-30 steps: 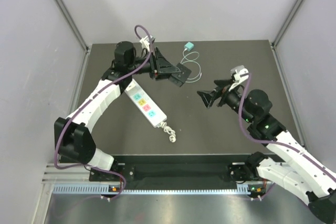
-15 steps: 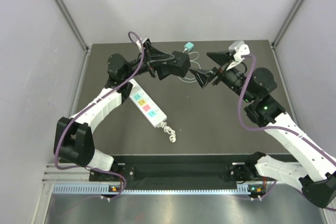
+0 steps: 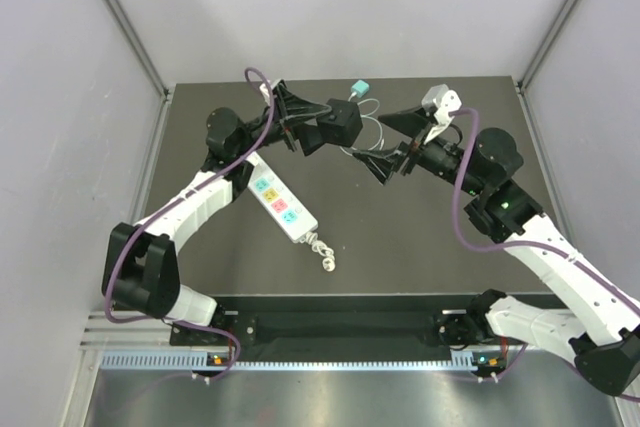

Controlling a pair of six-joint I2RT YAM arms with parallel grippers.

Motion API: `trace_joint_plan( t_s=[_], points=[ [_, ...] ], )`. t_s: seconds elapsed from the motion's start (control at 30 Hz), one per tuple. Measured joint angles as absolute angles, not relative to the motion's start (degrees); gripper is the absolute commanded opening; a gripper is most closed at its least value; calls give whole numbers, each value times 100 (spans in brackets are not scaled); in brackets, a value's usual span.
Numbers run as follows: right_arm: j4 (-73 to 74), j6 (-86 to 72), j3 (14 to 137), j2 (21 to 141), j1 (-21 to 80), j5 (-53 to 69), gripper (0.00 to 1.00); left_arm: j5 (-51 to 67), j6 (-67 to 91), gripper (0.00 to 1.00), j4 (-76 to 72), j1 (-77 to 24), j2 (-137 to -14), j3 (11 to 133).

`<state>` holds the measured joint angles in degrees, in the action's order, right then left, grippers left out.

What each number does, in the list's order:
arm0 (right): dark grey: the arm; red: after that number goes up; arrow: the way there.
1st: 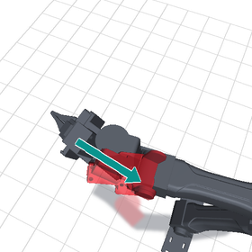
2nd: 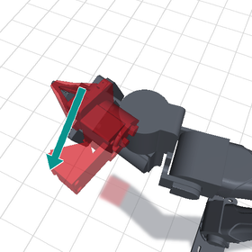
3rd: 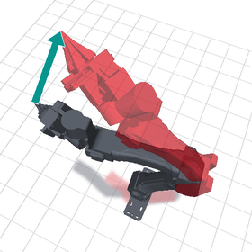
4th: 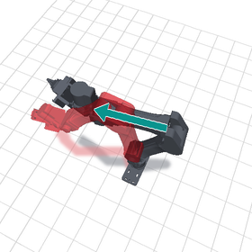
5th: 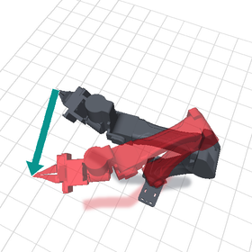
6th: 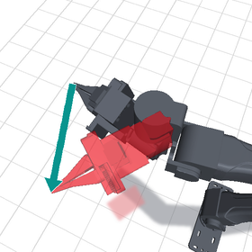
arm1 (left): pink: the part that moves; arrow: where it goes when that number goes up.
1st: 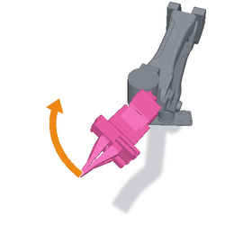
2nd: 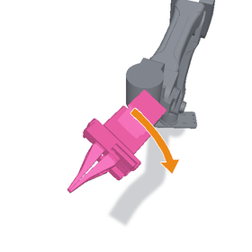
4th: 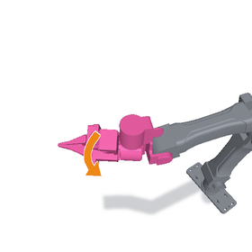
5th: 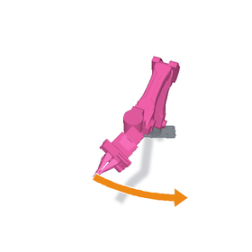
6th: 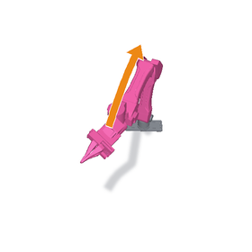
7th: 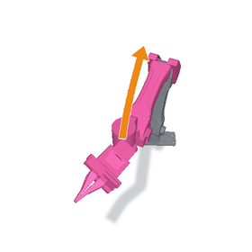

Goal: Insert the plug

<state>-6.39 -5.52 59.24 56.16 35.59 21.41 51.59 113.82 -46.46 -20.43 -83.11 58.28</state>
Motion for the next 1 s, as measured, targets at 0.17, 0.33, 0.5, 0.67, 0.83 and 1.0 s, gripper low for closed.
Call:
trace_joint_plan(
  t_s=[0.17,0.33,0.5,0.67,0.83,1.0],
  points=[
    [-657,-473,5924,5708,3559,2370,100,5210,11004,0,-4145,-2115,-8224,5841],
    [-539,-473,5927,5774,3557,2429,100,5505,9968,0,-3173,-2180,-8208,6213],
    [165,-528,6125,5710,3557,2287,100,5723,8543,0,-1855,-2191,-8156,6696],
    [668,-648,6156,5454,3557,2213,100,5835,7644,0,-1109,-2191,-8108,6742],
    [880,-731,6149,5188,3559,2110,100,5854,7142,0,-611,-2191,-8110,6751],
    [1103,-810,6152,5098,3559,1841,98,5795,6506,0,174,-2191,-8114,7070]
  ],
)
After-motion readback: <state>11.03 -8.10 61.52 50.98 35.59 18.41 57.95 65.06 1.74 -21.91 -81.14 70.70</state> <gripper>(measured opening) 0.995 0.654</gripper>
